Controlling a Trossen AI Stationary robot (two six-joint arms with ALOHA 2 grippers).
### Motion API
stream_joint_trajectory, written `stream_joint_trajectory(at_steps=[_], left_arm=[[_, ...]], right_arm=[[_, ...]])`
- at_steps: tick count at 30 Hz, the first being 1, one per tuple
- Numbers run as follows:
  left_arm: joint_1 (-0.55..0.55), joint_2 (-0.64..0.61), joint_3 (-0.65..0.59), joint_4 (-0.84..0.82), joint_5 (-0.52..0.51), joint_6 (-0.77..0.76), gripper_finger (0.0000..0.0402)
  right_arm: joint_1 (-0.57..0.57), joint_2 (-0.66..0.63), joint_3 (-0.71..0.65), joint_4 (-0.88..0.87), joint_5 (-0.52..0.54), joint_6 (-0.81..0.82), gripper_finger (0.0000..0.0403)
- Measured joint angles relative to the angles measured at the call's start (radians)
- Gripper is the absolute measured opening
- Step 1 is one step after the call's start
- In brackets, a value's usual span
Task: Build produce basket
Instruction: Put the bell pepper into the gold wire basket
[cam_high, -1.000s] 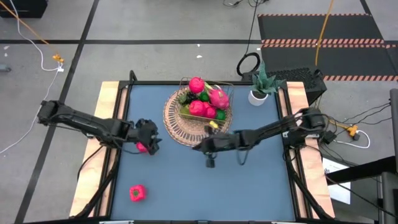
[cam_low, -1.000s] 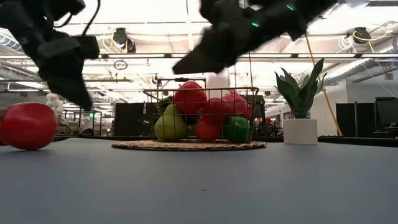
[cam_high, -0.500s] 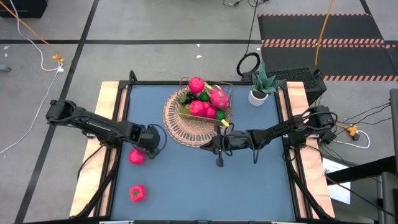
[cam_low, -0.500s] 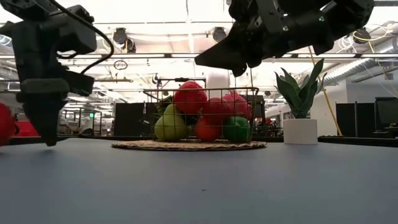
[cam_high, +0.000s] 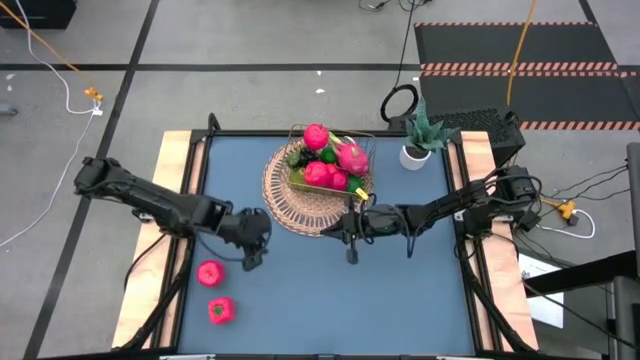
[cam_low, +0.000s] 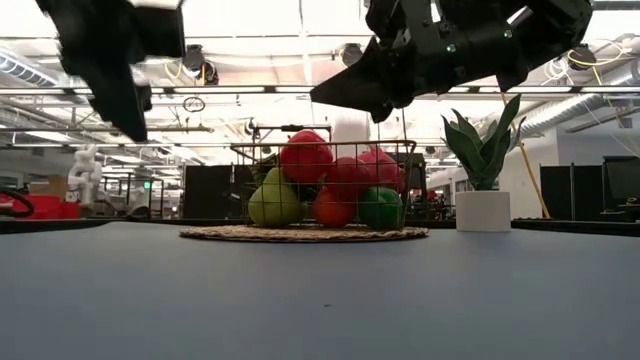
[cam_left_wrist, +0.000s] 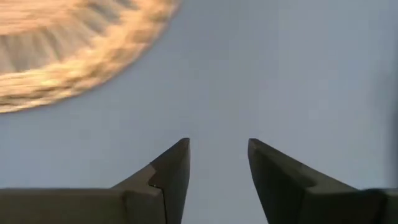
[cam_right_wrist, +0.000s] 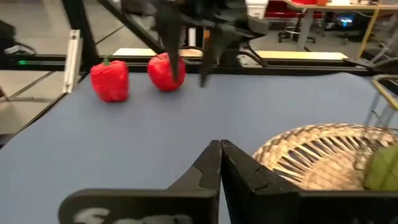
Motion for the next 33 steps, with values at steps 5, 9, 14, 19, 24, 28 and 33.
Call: stream_joint_trajectory(at_steps=[5, 9, 14, 19, 24, 28, 33], left_arm=[[-0.199, 0.002, 0.019, 0.183, 0.102, -0.138, 0.0184], [-0.426, 0.029, 0.019, 0.220, 0.095, -0.110, 0.0171], [-0.633, 0.057, 0.018, 0.157, 0.012, -0.232, 0.0127], [-0.701, 0.060, 0.018, 0.147, -0.010, -0.371, 0.0086], [-0.730, 0.059, 0.018, 0.117, 0.043, -0.390, 0.0057], [-0.745, 0.060, 0.018, 0.039, 0.039, -0.321, 0.0044], [-0.746, 0.060, 0.018, 0.031, 0.013, -0.468, 0.0053]], right_arm=[[0.024, 0.000, 0.000, -0.011, 0.000, -0.007, 0.0004], [0.037, 0.000, 0.000, -0.015, -0.001, -0.014, 0.0004], [0.037, 0.000, 0.000, -0.011, 0.000, -0.025, 0.0004], [0.034, 0.000, 0.000, 0.020, 0.003, -0.022, 0.0004], [0.034, 0.000, 0.000, 0.039, 0.002, -0.027, 0.0004], [0.034, 0.000, 0.000, 0.026, 0.000, -0.033, 0.0004], [0.034, 0.000, 0.000, 0.008, 0.000, -0.054, 0.0004]])
